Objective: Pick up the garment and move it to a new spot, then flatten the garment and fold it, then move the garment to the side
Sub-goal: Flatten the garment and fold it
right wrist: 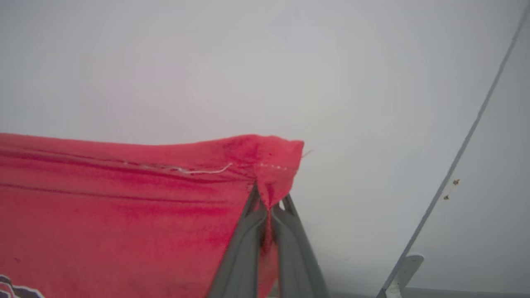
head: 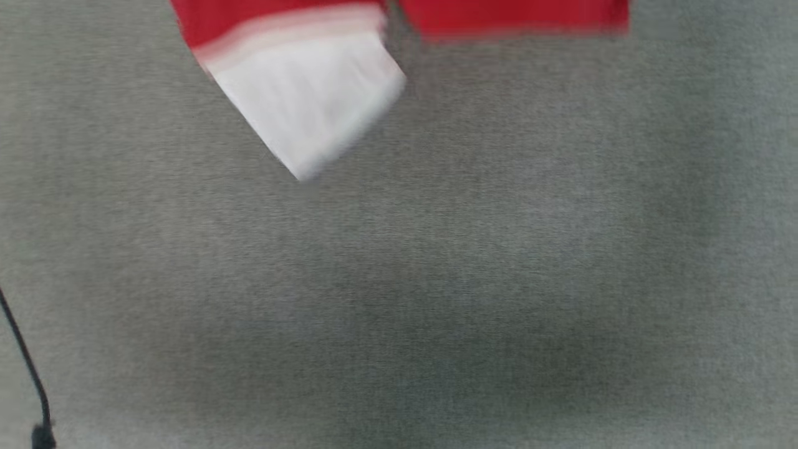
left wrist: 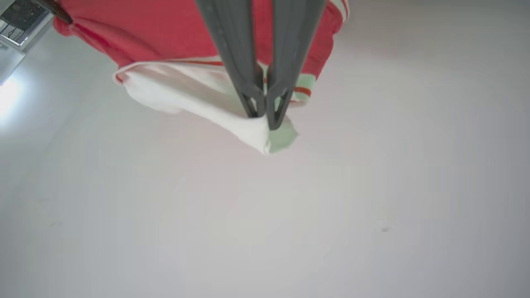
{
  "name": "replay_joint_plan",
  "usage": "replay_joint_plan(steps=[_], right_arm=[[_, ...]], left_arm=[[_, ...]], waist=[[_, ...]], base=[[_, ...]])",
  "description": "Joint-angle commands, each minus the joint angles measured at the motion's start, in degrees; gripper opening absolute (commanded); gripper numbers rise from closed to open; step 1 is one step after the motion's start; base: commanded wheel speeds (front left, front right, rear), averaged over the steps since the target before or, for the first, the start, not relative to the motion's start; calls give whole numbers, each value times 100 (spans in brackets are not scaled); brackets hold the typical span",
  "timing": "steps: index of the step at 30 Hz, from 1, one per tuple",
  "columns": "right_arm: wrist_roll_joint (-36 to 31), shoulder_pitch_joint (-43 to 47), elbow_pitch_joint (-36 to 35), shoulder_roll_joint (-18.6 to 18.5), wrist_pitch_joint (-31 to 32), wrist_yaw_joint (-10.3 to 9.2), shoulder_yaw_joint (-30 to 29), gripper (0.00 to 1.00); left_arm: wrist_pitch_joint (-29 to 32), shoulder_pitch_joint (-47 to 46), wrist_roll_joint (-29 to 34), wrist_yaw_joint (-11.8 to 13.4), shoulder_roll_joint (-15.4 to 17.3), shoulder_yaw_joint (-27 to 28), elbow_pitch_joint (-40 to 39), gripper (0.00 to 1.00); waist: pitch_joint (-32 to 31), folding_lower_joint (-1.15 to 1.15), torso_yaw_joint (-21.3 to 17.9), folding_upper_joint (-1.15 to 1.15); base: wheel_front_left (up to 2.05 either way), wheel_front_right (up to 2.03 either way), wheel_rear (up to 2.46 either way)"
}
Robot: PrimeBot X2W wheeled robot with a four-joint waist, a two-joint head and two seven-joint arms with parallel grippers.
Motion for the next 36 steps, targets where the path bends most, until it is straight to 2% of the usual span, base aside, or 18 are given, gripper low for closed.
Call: replay_joint_plan(steps=[1, 5, 8, 11, 18, 22, 27, 31, 35, 36], right_arm=[[-154, -225, 147, -16, -235, -38, -223, 0], [-479, -602, 562, 155, -762, -40, -588, 0], [-600, -587, 850, 214, -928, -40, -620, 0], [-552, -131, 1177, 233, -986, -35, -303, 0], [162, 1318, 1139, 93, -951, -34, 495, 0], [770, 2335, 623, -112, -860, -33, 838, 0], [1398, 3779, -401, -497, -584, -33, 1071, 0], [1729, 4976, -1471, -769, -208, -27, 984, 0], [1901, 6157, -2554, -928, 274, -27, 562, 0], [1901, 6157, -2554, -928, 274, -27, 562, 0]], left_arm=[[-167, -326, 130, -5, 61, 86, 199, 0], [-382, -979, 10, -19, -81, 244, 559, 0], [-364, -849, -171, -27, -167, 245, 425, 0], [-160, 88, -422, -31, -125, -68, -50, 0], [-486, 2640, -1114, -33, -53, -185, -1196, 0], [-546, 3862, -1281, -34, -28, -355, -1831, 0], [-608, 5081, -1240, -34, 145, -476, -2700, 0], [-653, 5854, -1182, -34, 381, -529, -3192, 0], [-670, 6537, -1091, -34, 669, -615, -3716, 0], [-670, 6537, -1091, -34, 669, -615, -3716, 0]], waist=[[110, 0, -143, 0], [88, 0, -230, 0], [42, 0, -255, 0], [-76, 0, -276, 0], [-450, 0, -232, 0], [-677, 0, -188, 0], [-976, 0, -88, 0], [-1168, 0, -15, 0], [-1328, 0, 39, 0], [-1328, 0, 39, 0]], base=[[0, 0, 0], [0, 0, 0], [0, 0, 0], [0, 0, 0], [0, 0, 0], [0, 0, 0], [0, 0, 0], [0, 0, 0], [0, 0, 0], [0, 0, 0]])
